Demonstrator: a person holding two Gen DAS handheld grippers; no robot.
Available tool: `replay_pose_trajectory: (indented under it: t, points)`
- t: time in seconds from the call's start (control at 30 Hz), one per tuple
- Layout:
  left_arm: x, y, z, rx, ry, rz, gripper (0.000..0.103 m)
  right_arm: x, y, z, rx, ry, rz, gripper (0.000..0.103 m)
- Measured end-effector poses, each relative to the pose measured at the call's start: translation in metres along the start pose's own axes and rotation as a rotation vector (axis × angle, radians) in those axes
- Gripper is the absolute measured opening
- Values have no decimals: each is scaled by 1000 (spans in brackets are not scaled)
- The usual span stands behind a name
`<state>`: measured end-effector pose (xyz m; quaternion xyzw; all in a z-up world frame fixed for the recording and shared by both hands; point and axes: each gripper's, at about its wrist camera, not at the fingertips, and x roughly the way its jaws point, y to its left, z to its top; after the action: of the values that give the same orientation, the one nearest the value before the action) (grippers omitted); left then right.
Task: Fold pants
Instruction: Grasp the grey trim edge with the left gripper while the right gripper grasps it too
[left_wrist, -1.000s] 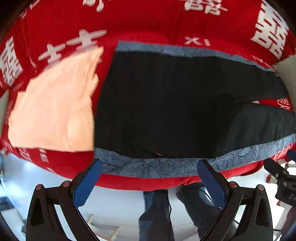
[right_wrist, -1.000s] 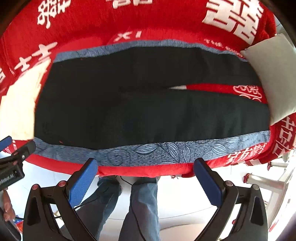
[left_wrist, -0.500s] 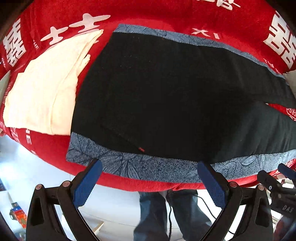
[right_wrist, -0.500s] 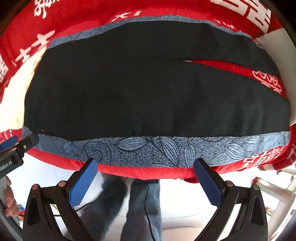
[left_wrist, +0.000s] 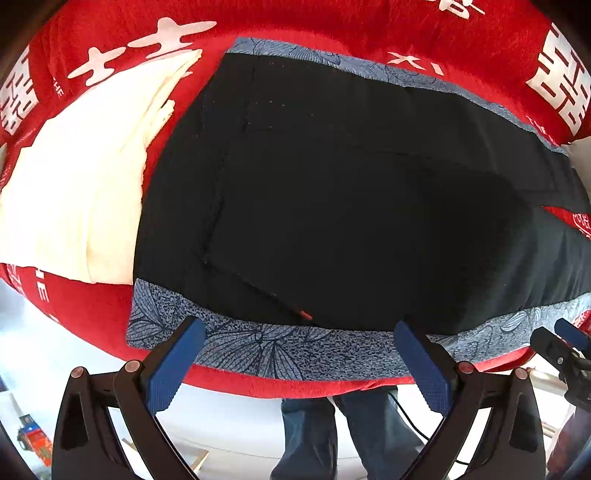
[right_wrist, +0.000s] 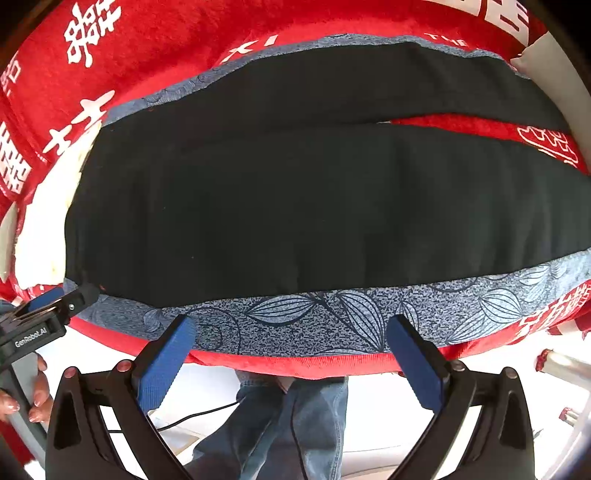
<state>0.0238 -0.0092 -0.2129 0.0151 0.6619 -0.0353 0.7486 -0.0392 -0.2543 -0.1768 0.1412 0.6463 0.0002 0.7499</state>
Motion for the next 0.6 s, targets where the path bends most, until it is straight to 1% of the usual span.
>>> replay_pose_trajectory:
  t: [0.13, 0.33, 0.4, 0.43, 0.47, 0.57, 0.6]
  points:
    - [-1, 3, -1, -6, -9, -14, 103, -1, 1, -2, 18, -6, 2, 103]
    - [-1, 11, -4, -51, -14, -72, 103, 0, -10, -8, 120, -18, 112, 103]
    - [0, 15, -8, -68, -13, -92, 103, 1, -14, -12, 151, -23, 180, 99]
    - [2, 18, -10, -80, -10, -103, 103, 4, -15, -14, 168, -17, 215, 92]
    - [3, 21, -13, -92, -7, -121, 103, 8, -17, -16, 185, -5, 250, 82]
    - [10, 30, -20, -130, 11, -173, 103, 23, -20, -24, 223, 33, 345, 71]
    - [11, 32, -23, -141, 16, -187, 103, 30, -22, -29, 239, 51, 379, 69]
